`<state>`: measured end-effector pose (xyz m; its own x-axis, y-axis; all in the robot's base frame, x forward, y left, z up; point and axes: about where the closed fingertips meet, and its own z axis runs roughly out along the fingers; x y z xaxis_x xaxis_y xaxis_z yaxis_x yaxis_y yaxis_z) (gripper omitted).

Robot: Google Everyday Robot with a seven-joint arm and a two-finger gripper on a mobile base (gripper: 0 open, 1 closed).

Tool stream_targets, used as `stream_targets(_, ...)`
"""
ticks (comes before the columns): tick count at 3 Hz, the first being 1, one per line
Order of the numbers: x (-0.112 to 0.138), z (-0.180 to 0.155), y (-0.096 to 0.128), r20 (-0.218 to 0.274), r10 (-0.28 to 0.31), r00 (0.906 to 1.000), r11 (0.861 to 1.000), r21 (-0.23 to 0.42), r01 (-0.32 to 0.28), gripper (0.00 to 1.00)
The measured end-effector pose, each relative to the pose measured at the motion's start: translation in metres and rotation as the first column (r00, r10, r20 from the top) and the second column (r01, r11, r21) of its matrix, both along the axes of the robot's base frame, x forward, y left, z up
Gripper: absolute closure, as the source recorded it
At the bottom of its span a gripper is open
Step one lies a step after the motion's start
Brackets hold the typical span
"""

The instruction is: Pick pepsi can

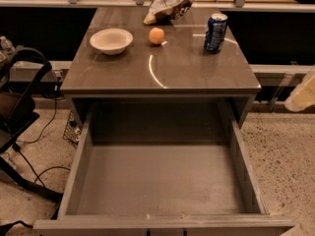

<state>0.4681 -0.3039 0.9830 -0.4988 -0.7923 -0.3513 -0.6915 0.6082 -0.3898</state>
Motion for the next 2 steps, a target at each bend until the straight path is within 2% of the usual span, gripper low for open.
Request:
stream_targets(1,0.009,-0.066,-0.022,-0.009,-0.135,0.9909,0.960,0.245,0.133,0.00)
stream_targets(2,0.048,-0.103,-0.025,0.061,-0.185,0.9809,0.866,0.482,0.133,0.00)
